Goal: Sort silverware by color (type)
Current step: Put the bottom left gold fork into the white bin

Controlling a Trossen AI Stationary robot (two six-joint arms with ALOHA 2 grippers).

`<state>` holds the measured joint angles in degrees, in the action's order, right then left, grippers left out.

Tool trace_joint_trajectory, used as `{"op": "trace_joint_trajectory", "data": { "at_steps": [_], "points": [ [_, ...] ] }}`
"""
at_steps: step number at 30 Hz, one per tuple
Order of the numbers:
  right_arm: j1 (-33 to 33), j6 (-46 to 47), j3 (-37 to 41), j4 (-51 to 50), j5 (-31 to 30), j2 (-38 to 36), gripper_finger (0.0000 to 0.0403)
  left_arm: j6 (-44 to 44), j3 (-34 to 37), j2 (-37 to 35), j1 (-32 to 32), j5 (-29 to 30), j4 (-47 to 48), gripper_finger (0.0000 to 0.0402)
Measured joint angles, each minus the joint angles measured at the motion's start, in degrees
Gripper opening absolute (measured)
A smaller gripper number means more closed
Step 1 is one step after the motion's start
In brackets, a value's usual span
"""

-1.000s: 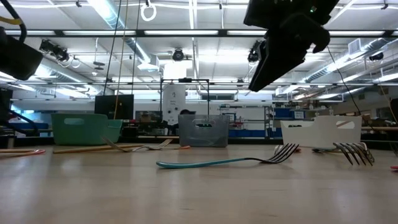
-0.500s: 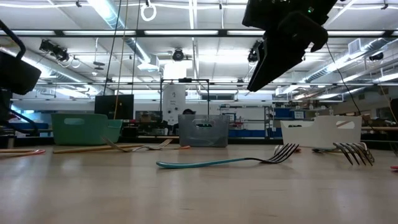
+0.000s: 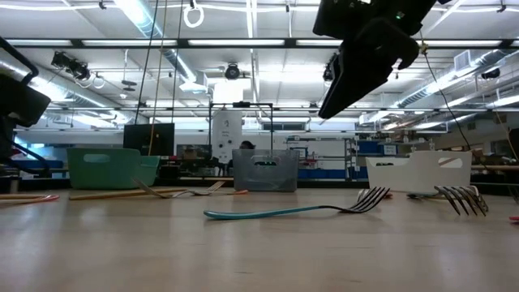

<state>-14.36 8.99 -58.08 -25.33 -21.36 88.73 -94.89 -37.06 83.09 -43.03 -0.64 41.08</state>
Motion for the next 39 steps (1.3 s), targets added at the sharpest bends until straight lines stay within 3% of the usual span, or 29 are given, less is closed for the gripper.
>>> {"op": "trace_joint_trajectory", "data": {
  "at_steps": [11,24,30,35,39],
  "points": [
    [1.1,-1.3,0.0,0.0,0.0,0.0,0.0137,1.1,0.1,0.0,0.9,-1.1,0.6,0.0138],
    [1.0,-1.3,0.0,0.6,0.3,0.0,0.0137,4.3,0.2,0.0,1.5,-1.7,2.1,0.0029],
    [1.0,-1.7,0.0,0.9,0.4,0.0,0.0137,5.2,0.4,-1.1,1.7,-2.8,4.1,0.0022],
    [1.0,-1.7,0.0,1.4,0.5,0.0,0.0137,5.5,-0.1,-3.8,2.5,-2.2,9.8,0.0023],
    [1.0,-1.7,0.0,1.4,0.5,0.0,0.0137,6.2,-3.4,-5.9,2.8,0.9,19.4,0.0023]
  ]
}}
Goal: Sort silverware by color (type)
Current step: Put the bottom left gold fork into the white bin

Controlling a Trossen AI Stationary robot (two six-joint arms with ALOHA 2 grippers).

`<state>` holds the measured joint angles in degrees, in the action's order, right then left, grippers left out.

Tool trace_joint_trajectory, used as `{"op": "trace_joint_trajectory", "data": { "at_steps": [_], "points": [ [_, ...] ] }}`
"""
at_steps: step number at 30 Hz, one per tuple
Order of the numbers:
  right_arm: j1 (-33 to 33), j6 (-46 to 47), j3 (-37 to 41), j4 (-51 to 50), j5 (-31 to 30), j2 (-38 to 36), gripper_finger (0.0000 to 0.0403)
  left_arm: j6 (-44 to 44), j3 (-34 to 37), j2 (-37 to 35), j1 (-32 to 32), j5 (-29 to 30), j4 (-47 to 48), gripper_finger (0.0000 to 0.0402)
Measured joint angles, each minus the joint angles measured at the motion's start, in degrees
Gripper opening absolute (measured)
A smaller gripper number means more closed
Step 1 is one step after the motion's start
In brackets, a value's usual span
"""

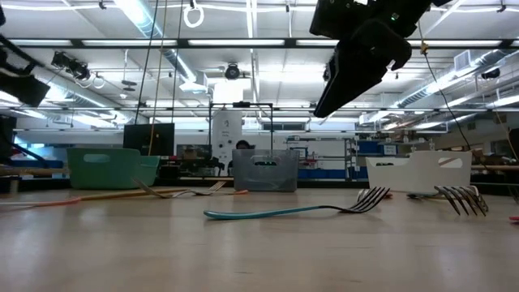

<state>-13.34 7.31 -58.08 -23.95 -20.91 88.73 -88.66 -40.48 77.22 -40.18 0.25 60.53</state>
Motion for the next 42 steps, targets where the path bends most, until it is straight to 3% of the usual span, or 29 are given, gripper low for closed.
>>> {"op": "trace_joint_trajectory", "data": {
  "at_steps": [6,12,19,28,38,42],
  "points": [
    [0.4,-1.4,0.0,1.5,0.0,0.0,0.0137,4.1,-6.5,-2.0,2.1,8.8,9.2,0.0023],
    [1.1,-1.5,0.0,1.7,0.3,0.0,0.0137,14.3,-11.9,-2.3,4.4,19.4,9.0,0.0023],
    [1.2,-4.9,0.0,5.1,-0.6,0.0,0.0137,27.3,-13.4,-2.3,8.5,30.5,7.5,0.0024],
    [1.2,-17.7,0.0,9.5,-8.8,0.0,0.0137,45.6,-13.5,-2.3,14.7,42.6,-2.3,0.0025],
    [1.1,-11.0,0.0,9.8,-8.3,0.0,0.0137,62.4,-13.5,-2.2,18.2,49.5,-13.8,0.0025],
    [1.0,-8.3,0.0,8.1,-8.0,-0.2,0.0137,72.0,-9.9,-2.2,19.2,50.2,-27.4,0.0025]
  ]
}}
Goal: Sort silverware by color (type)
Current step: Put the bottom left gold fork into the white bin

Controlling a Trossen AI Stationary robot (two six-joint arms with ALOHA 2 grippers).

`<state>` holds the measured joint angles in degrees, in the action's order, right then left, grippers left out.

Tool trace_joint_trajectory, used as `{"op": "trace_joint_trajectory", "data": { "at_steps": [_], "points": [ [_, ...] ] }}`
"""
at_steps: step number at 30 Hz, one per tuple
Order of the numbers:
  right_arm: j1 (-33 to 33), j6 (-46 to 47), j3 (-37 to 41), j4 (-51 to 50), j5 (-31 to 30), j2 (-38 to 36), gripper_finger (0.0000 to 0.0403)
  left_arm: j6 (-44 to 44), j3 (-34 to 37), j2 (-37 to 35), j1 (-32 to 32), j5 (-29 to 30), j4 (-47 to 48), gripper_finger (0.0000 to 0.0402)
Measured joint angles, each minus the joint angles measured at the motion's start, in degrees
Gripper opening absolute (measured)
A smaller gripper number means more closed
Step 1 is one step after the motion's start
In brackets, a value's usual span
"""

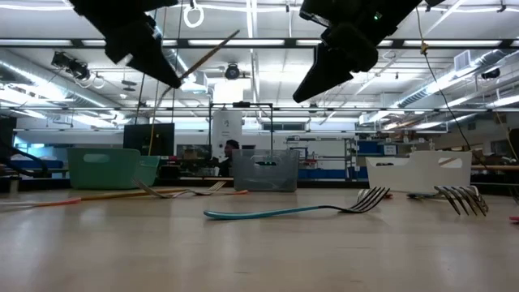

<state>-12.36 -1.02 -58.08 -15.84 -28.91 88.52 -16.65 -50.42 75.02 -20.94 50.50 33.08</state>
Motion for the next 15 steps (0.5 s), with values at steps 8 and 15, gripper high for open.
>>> {"op": "trace_joint_trajectory", "data": {
  "at_steps": [8,15],
  "points": [
    [0.0,4.1,-3.2,-8.8,0.0,-1.2,0.0137,16.3,8.6,0.0,3.7,-5.5,-24.5,0.0025],
    [0.0,3.1,-5.6,-9.8,0.0,-1.2,0.0137,20.8,14.7,0.0,8.9,-16.0,-41.6,0.0025]
  ]
}}
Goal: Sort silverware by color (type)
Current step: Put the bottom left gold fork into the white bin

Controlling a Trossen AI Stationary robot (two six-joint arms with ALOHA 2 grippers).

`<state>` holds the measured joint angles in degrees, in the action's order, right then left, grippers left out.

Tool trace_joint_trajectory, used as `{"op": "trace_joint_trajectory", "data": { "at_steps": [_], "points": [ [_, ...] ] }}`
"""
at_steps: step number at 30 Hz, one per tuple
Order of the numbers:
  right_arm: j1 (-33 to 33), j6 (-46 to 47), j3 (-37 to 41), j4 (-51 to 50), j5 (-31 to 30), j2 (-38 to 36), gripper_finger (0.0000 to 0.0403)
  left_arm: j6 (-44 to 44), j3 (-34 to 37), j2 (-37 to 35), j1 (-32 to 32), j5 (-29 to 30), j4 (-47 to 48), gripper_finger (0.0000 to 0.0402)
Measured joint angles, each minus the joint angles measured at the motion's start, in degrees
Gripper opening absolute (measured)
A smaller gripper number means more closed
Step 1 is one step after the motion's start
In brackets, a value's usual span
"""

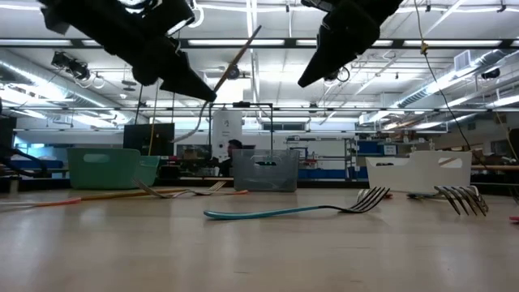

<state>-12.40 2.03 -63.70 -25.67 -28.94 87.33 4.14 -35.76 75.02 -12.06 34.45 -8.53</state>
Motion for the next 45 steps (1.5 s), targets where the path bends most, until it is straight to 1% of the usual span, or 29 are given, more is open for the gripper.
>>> {"op": "trace_joint_trajectory", "data": {
  "at_steps": [4,8,10,16,18,23,25,29,31,35,38,40,45],
  "points": [
    [-0.1,-2.9,0.0,0.3,-0.2,0.0,0.0137,-0.4,2.7,0.0,2.4,-3.1,-6.0,0.0025],
    [-0.4,-6.8,0.0,3.3,-0.3,0.0,0.0137,-2.8,3.4,0.0,5.2,-6.8,-8.4,0.0025],
    [-0.4,-9.1,0.0,5.2,-0.9,0.0,0.0137,-5.8,3.4,0.0,6.7,-8.4,-9.1,0.0025],
    [-1.8,-17.9,0.0,7.1,-6.4,0.0,0.0137,-16.2,3.4,0.0,9.8,-15.6,-10.1,0.0025],
    [-2.2,-22.6,0.0,7.1,-7.7,0.0,0.0137,-18.9,3.4,0.0,10.2,-17.4,-10.9,0.0025],
    [-2.5,-36.5,0.1,8.0,-7.3,0.6,0.0137,-23.0,3.4,0.0,10.4,-19.4,-13.6,0.0025],
    [-2.5,-37.8,0.1,9.4,-7.2,0.7,0.0137,-23.0,3.4,0.0,10.4,-20.0,-14.8,0.0025],
    [-1.6,-32.1,0.1,17.5,-7.2,0.7,0.0137,-18.7,3.4,0.0,10.3,-20.3,-17.3,0.0025],
    [-1.2,-32.0,0.1,21.4,-6.3,0.7,0.0137,-17.5,3.4,0.0,10.4,-20.3,-18.2,0.0025],
    [-1.3,-37.6,0.1,26.4,-0.2,0.7,0.0137,-19.2,3.4,0.0,11.1,-20.3,-19.0,0.0025],
    [-1.4,-39.0,0.1,28.9,0.0,0.7,0.0137,-18.7,3.4,0.0,11.0,-20.2,-19.3,0.0025],
    [-0.9,-36.9,0.1,29.7,0.2,0.7,0.0137,-15.3,3.4,0.0,10.8,-20.2,-19.1,0.0025],
    [0.3,-29.6,0.0,28.8,1.9,0.7,0.0137,-1.8,3.4,0.0,10.6,-19.6,-16.8,0.0025]
  ]
}}
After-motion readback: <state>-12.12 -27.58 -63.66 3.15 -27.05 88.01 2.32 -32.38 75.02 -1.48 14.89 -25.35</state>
